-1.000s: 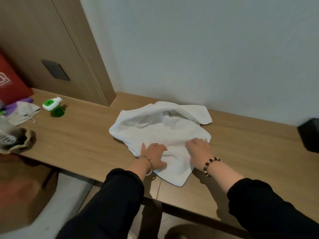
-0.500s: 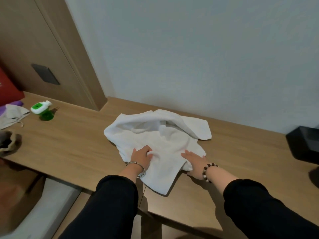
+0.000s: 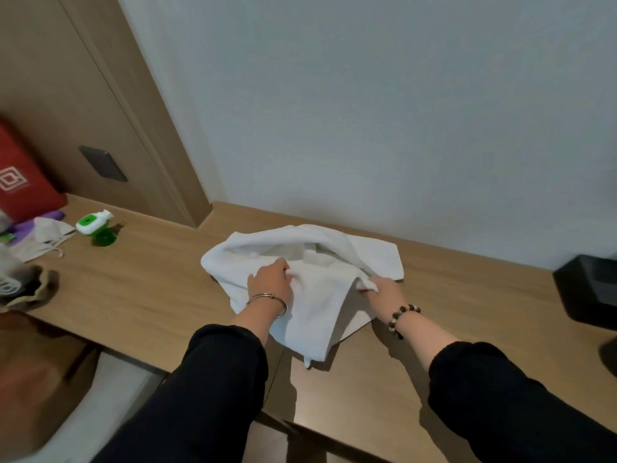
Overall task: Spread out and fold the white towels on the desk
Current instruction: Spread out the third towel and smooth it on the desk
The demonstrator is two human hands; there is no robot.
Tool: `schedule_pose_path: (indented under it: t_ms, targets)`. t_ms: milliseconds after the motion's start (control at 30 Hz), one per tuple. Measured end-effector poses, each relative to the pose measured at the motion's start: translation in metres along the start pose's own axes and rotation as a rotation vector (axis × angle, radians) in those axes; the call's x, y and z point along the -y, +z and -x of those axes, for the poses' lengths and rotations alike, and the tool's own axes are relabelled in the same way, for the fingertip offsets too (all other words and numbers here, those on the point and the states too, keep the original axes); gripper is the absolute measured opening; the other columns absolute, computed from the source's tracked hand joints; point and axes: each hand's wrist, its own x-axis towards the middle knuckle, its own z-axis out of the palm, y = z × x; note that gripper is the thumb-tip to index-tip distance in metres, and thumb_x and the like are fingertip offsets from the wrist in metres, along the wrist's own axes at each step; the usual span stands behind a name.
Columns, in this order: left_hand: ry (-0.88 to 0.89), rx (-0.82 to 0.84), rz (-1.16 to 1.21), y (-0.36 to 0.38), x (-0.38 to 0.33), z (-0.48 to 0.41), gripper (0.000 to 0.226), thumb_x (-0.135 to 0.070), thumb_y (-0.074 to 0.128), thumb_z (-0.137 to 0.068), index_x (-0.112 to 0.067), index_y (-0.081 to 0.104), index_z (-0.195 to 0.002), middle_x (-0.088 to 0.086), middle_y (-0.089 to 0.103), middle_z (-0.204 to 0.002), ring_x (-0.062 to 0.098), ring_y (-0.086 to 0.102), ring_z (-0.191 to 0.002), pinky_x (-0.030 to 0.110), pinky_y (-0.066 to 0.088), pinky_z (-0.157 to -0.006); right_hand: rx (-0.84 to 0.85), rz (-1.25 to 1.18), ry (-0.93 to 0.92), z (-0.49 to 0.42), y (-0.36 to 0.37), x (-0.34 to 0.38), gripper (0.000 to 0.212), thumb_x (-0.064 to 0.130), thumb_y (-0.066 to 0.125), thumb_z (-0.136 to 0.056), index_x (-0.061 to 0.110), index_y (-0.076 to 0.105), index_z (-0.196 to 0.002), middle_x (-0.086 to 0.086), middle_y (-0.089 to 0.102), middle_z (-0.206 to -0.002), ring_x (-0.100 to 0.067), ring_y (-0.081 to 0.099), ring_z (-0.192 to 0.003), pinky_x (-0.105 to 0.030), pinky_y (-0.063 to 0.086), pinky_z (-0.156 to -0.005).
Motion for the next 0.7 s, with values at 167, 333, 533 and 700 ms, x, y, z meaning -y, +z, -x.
schedule_pose_path:
  t_ms: [167, 333, 533, 700]
  targets:
    - [0.039, 0.006, 0.463, -0.02, -0.03, 0.01, 0.029, -0.007, 0.036, -0.094, -0.014, 0.056, -0.115, 0.013, 0.062, -0.113, 0.028, 0.054, -0.099, 0.027, 0.038, -0.081, -0.091, -0.284, 0.058, -0.007, -0.038, 0.023, 0.039, 0.026, 0.057, -0.091, 0.008, 0.045, -0.059, -0.005, 0.046, -0.061, -0.016, 0.042, -0.055, -0.022, 0.027, -0.047]
    - [0.3, 0.16, 0.558, -0.03, -0.052, 0.029, 0.061, -0.041, 0.063, -0.087, -0.019, 0.04, -0.138, -0.001, 0.045, -0.139, 0.016, 0.04, -0.129, 0.023, 0.029, -0.1, -0.029, -0.564, -0.048, 0.005, -0.067, 0.046, 0.015, 0.02, 0.061, -0.088, 0.01, 0.072, -0.09, 0.002, 0.069, -0.082, -0.013, 0.062, -0.076, -0.022, 0.047, -0.063]
    - [0.325, 0.115, 0.325, -0.033, -0.064, 0.027, 0.037, -0.033, 0.075, -0.073, -0.025, 0.058, -0.105, -0.006, 0.061, -0.101, 0.023, 0.059, -0.104, 0.025, 0.04, -0.074, 0.278, -0.76, -0.128, 0.009, -0.078, 0.069, 0.025, -0.005, 0.046, -0.092, 0.006, 0.055, -0.072, -0.008, 0.049, -0.07, -0.018, 0.047, -0.064, -0.028, 0.038, -0.061]
    - [0.174, 0.073, 0.474, -0.041, -0.04, 0.015, 0.02, -0.023, 0.072, -0.078, -0.015, 0.066, -0.096, 0.007, 0.067, -0.097, 0.023, 0.058, -0.088, 0.027, 0.042, -0.073, 0.326, -0.639, -0.158, 0.003, -0.074, 0.043, 0.038, 0.011, 0.057, -0.092, 0.014, 0.048, -0.129, -0.007, 0.044, -0.138, -0.019, 0.043, -0.124, -0.031, 0.035, -0.102]
